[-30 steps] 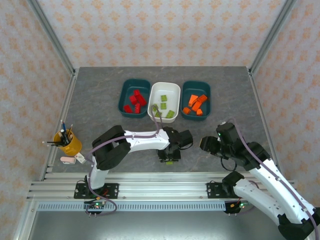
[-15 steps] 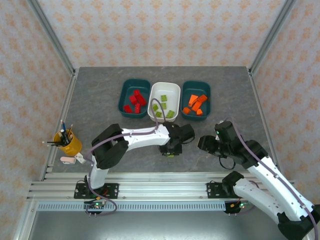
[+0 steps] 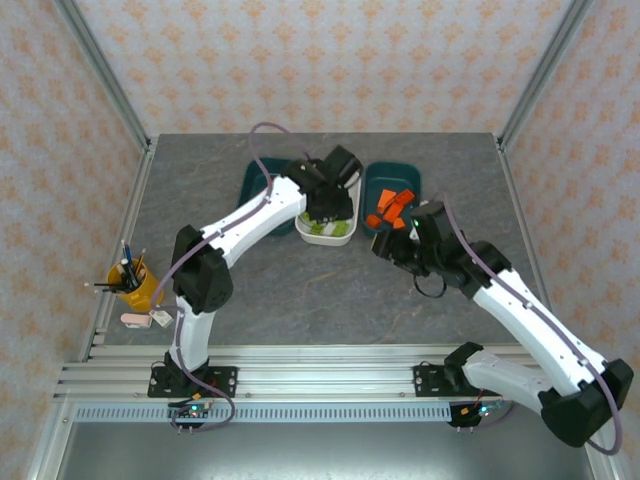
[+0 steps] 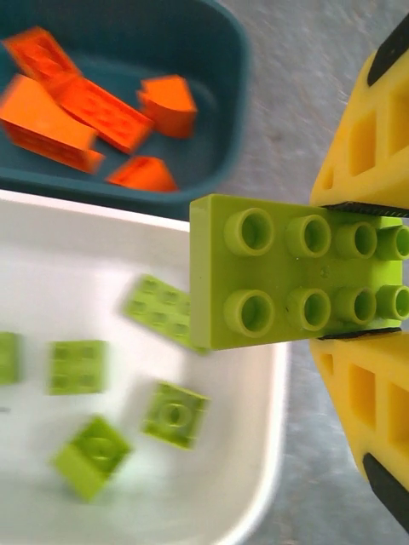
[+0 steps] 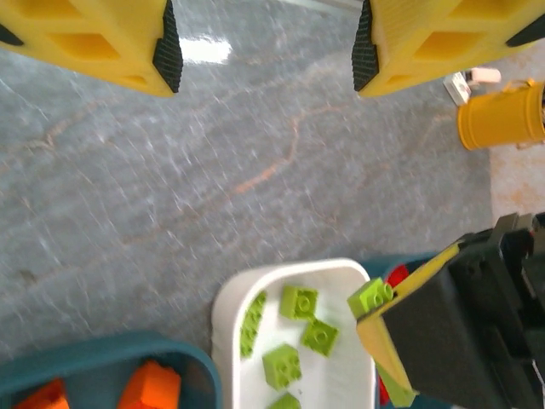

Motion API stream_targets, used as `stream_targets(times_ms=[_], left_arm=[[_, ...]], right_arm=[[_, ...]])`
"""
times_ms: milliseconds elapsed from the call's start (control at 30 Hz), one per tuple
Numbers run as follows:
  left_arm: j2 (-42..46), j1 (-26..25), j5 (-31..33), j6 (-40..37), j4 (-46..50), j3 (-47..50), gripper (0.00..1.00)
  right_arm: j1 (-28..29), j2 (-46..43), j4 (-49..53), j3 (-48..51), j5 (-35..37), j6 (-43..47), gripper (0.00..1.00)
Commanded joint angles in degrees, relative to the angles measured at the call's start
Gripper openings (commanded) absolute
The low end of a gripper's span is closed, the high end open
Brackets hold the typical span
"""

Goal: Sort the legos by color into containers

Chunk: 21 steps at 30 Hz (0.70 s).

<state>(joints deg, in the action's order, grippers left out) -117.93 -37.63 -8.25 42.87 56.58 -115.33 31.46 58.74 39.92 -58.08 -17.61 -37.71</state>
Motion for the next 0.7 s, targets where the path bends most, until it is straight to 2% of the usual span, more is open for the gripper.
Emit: stream_targets(times_ms=[0, 200, 333, 500, 667], left_arm=[[-7.3, 3.46, -4.59, -5.43, 0.17, -6.39, 0.33], [-20.11, 6.87, -7.1, -7.3, 0.53, -23.53, 0.33], [-27.08, 8.05, -8.35, -6.08, -1.1, -30.38, 0.33], [-31.15, 8.38, -9.57, -4.98, -1.44, -32.35, 0.35], [-31.21, 8.4, -10.69, -5.17, -0.45, -31.76, 0.45]], right_arm=[[-2.28, 3.3, -6.6, -4.21, 0.67, -1.73, 0.58], [-6.3, 11.0, -10.57, -8.81, -2.76, -4.32, 0.59], [-6.93, 13.32, -9.47, -11.06, -3.57, -3.43, 0.59], [-7.28, 12.9, -8.91, -9.66, -3.53, -3.56, 0.59], [-7.37, 12.54, -9.18, -7.83, -3.64, -4.04, 0.6]])
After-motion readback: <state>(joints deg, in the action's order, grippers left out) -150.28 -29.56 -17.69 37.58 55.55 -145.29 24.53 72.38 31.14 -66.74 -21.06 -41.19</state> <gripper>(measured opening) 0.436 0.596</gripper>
